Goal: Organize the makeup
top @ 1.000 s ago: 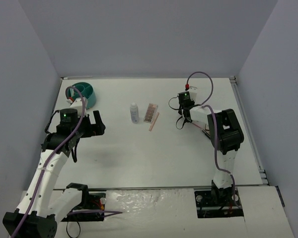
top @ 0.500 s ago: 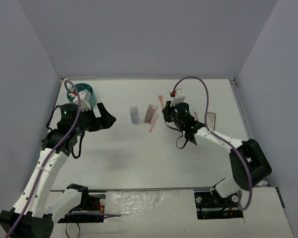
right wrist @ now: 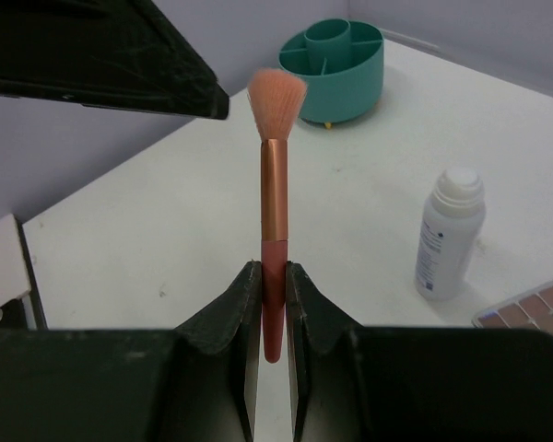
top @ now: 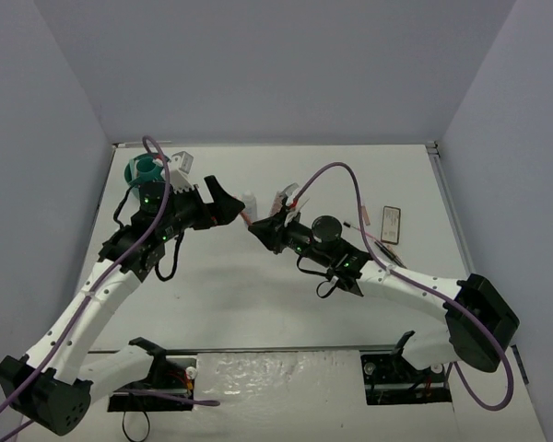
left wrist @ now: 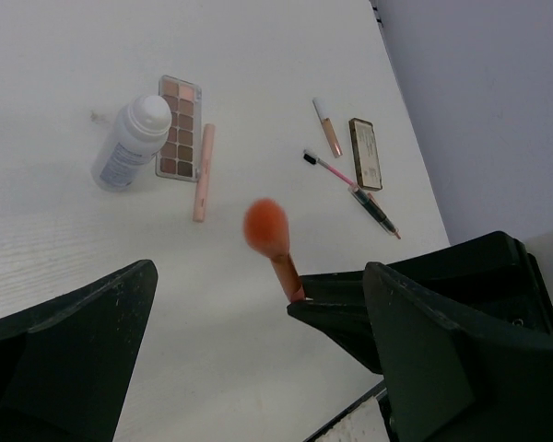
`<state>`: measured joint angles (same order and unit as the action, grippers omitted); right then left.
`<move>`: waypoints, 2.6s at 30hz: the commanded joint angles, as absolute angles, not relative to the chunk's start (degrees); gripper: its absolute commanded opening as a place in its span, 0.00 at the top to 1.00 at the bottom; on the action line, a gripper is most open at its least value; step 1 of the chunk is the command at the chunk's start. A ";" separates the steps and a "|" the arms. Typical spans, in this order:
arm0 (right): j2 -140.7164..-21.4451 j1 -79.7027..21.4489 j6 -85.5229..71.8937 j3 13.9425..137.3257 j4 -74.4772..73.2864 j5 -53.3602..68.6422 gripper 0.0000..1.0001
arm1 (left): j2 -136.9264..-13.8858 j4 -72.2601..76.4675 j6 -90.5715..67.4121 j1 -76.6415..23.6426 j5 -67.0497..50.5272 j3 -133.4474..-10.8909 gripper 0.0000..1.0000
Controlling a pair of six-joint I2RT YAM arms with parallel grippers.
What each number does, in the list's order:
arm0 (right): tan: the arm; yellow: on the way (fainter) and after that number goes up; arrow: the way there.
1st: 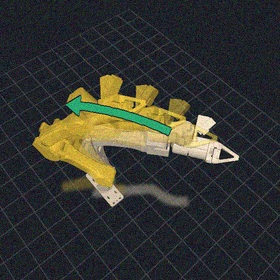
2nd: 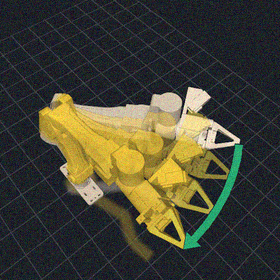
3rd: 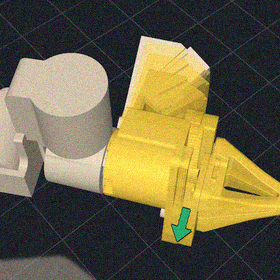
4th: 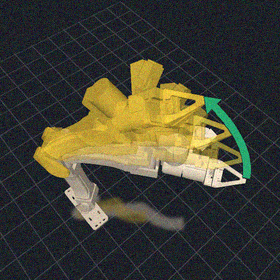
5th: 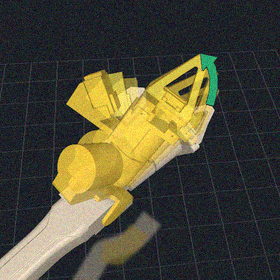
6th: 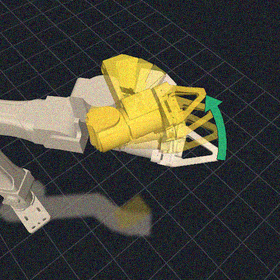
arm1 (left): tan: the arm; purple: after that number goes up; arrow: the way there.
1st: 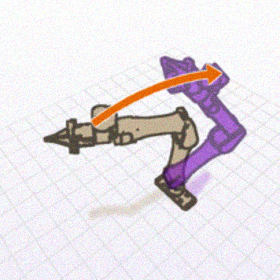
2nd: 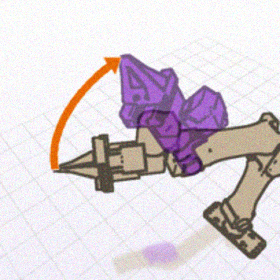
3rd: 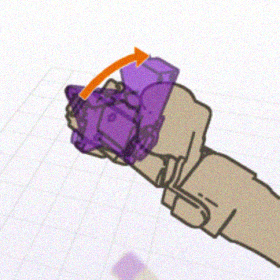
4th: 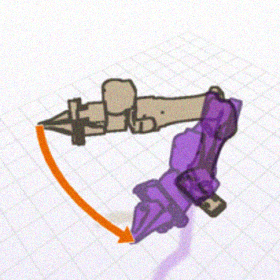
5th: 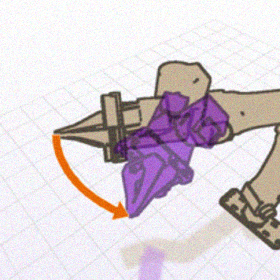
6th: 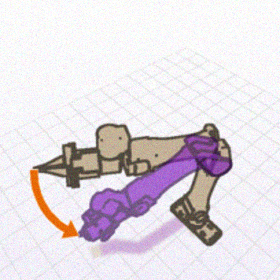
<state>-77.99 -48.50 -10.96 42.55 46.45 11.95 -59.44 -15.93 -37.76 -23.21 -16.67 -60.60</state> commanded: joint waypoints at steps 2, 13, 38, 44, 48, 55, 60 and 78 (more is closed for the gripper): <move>-77.20 -49.66 -13.83 42.98 58.34 15.85 1.00 | -60.09 -7.92 -40.52 -26.66 -13.81 -62.84 0.11; -77.96 -50.15 -15.35 42.64 59.82 16.76 1.00 | -60.69 -6.96 -40.61 -30.29 -8.34 -62.09 0.51; -76.35 -48.74 -10.79 47.41 42.94 7.76 0.01 | -63.17 -12.28 -33.87 -29.39 10.14 -63.96 1.00; -70.83 -46.81 -8.39 46.14 32.29 -3.04 0.00 | -66.29 -8.03 -34.14 -19.13 15.14 -65.36 1.00; -67.12 -45.43 -8.45 43.02 30.70 -7.63 0.00 | -70.02 -2.65 -35.38 -11.29 16.63 -66.16 1.00; -64.58 -40.15 -9.11 39.14 32.30 -7.11 0.00 | -81.83 5.84 -37.85 -1.35 18.45 -71.74 1.00; -64.51 -37.91 -10.08 38.09 32.64 -6.09 0.00 | -90.86 8.56 -42.14 4.99 16.29 -76.84 1.00; -64.69 -37.14 -9.36 37.44 33.40 -6.02 0.00 | -104.85 13.49 -43.68 7.82 19.47 -83.54 1.00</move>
<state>-65.82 -37.77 -9.54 37.03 28.75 -5.61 -105.60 8.01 -42.02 7.44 17.42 -80.36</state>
